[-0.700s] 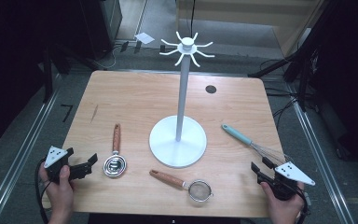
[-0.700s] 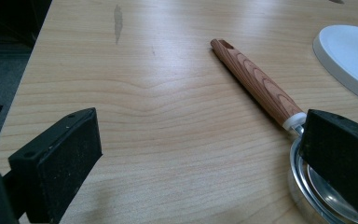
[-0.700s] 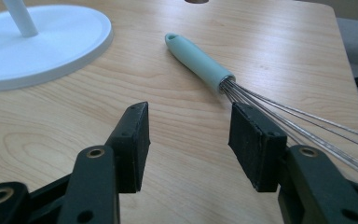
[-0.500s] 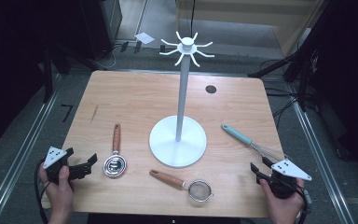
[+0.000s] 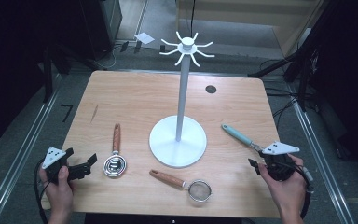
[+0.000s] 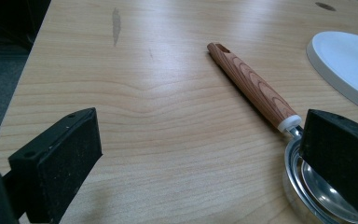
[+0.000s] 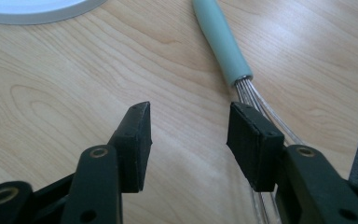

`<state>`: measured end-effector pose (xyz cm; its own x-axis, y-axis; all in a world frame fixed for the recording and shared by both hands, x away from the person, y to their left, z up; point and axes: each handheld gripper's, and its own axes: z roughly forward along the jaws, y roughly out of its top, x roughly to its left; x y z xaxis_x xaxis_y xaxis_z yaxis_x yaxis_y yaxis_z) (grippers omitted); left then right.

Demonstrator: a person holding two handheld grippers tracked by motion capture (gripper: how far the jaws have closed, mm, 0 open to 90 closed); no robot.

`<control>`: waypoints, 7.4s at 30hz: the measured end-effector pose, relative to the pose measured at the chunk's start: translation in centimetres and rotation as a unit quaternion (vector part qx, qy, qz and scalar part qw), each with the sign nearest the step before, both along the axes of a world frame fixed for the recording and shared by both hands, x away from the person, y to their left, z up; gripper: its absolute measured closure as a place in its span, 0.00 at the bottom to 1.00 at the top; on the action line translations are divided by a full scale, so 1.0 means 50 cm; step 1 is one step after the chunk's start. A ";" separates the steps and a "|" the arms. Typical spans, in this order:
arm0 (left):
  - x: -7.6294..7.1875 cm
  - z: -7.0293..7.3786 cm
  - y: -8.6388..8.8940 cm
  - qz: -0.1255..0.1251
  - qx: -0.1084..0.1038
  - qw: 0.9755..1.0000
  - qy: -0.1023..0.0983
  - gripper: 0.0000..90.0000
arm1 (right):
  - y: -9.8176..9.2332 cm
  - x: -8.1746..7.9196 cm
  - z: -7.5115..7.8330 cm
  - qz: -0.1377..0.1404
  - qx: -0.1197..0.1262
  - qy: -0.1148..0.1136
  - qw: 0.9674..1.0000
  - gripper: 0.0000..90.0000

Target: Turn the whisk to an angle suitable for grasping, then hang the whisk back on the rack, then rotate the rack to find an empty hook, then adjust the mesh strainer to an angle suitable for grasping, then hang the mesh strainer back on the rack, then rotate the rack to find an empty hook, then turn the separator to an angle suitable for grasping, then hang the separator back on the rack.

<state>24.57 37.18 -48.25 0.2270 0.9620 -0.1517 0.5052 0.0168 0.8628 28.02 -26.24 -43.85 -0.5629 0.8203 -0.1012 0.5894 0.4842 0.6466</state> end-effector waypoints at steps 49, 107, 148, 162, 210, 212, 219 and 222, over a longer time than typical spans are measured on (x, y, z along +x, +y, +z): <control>-0.001 0.000 -0.002 -0.003 0.005 1.000 -0.004 0.00 | 0.043 0.225 0.023 0.050 -0.131 0.116 0.983 0.64; -0.001 -0.001 -0.001 -0.005 -0.002 1.000 -0.004 0.00 | 0.069 0.295 -0.036 0.079 -0.161 0.235 0.955 0.72; -0.004 -0.001 -0.001 -0.005 -0.005 1.000 -0.006 0.00 | 0.054 0.249 0.045 0.051 -0.041 0.147 0.987 0.79; -0.003 -0.001 0.000 -0.004 -0.005 1.000 -0.003 0.00 | 0.044 0.219 0.095 0.053 0.077 0.076 0.993 0.79; -0.002 -0.001 0.001 -0.005 -0.009 1.000 -0.001 0.00 | 0.189 0.059 0.236 0.080 0.274 -0.137 0.948 0.78; -0.002 -0.001 0.001 -0.005 -0.009 1.000 -0.001 0.00 | 0.199 0.050 0.246 0.088 0.283 -0.142 0.944 0.78; -0.002 -0.001 0.001 -0.005 -0.009 1.000 -0.001 0.00 | 0.213 0.034 0.264 0.086 0.296 -0.154 0.939 0.78; -0.002 -0.001 0.001 -0.005 -0.008 1.000 -0.002 0.00 | 0.220 0.026 0.272 0.084 0.291 -0.161 0.939 0.78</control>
<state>24.46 37.23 -48.29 0.2363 0.9572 -0.1672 0.5027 0.0268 0.8640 29.33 -15.25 -30.24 -0.7063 0.6917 0.1506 0.2653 0.0614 0.9622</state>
